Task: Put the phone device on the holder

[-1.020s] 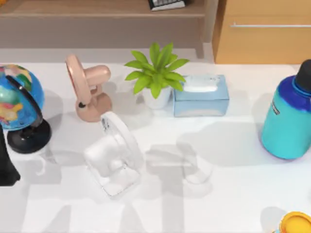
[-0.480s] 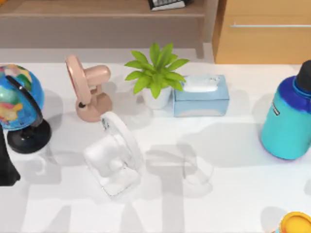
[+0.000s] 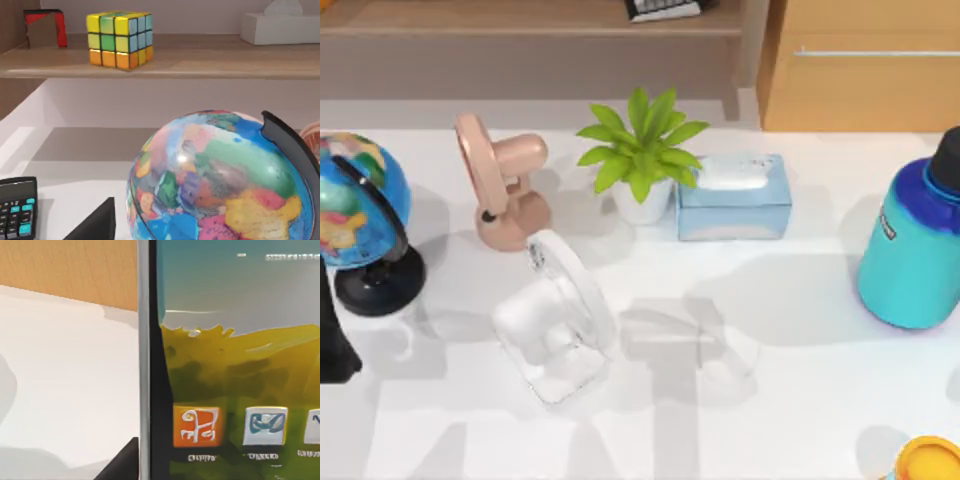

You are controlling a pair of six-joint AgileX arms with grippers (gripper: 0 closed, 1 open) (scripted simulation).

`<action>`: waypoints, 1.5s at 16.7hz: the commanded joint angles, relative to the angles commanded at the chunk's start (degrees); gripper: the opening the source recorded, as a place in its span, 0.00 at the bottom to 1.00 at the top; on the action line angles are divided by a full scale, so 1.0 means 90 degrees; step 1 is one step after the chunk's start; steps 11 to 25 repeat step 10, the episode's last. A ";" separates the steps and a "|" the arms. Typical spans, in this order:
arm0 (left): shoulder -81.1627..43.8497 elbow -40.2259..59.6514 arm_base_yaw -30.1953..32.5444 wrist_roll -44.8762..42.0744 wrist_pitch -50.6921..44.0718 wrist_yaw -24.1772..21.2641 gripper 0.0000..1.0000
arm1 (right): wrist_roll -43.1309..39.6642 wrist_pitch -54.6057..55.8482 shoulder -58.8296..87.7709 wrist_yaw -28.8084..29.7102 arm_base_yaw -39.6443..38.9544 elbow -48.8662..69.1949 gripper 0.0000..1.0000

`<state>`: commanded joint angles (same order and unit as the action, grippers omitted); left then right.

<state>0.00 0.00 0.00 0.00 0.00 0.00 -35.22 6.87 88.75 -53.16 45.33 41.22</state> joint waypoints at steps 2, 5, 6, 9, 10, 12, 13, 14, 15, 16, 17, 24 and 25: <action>0.0000 0.0000 0.0000 0.0000 0.0000 0.0000 1.00 | 0.0000 0.0000 0.0000 0.0000 0.0000 0.0000 0.83; 0.0000 0.0000 0.0000 0.0000 0.0000 0.0000 1.00 | 0.0000 0.0000 0.0000 0.0000 0.0000 0.0000 1.00; 0.0000 0.0000 0.0000 0.0000 0.0000 0.0000 1.00 | 0.0000 0.0000 0.0000 0.0000 0.0000 0.0000 1.00; 0.0000 0.0000 0.0000 0.0000 0.0000 0.0000 1.00 | 0.0000 0.0000 0.0000 0.0000 0.0000 0.0000 1.00; 0.0000 0.0000 0.0000 0.0000 0.0000 0.0000 1.00 | 0.0000 0.0000 0.0000 0.0000 0.0000 0.0000 1.00; 0.0000 0.0000 0.0000 0.0000 0.0000 0.0000 1.00 | 0.0000 0.0000 0.0000 0.0000 0.0000 0.0000 1.00; 0.0000 0.0000 0.0000 0.0000 0.0000 0.0000 1.00 | 0.0000 0.0000 0.0000 0.0000 0.0000 0.0000 1.00; 0.0000 0.0000 0.0000 0.0000 0.0000 0.0000 1.00 | 0.0000 0.0000 0.0000 0.0000 0.0000 0.0000 1.00; 0.0000 0.0000 0.0000 0.0000 0.0000 0.0000 1.00 | 0.0000 0.0000 0.0000 0.0000 0.0000 0.0000 1.00; 0.0000 0.0000 0.0000 0.0000 0.0000 0.0000 1.00 | 0.0000 0.0000 0.0000 0.0000 0.0000 0.0000 1.00; 0.0000 0.0000 0.0000 0.0000 0.0000 0.0000 1.00 | 0.0000 0.0000 0.0000 0.0000 0.0000 0.0000 1.00; 0.0000 0.0000 0.0000 0.0000 0.0000 0.0000 1.00 | 0.0000 0.0000 0.0000 0.0000 0.0000 0.0000 1.00; 0.0000 0.0000 0.0000 0.0000 0.0000 0.0000 1.00 | 0.0000 0.0000 0.0000 0.0000 0.0000 0.0000 1.00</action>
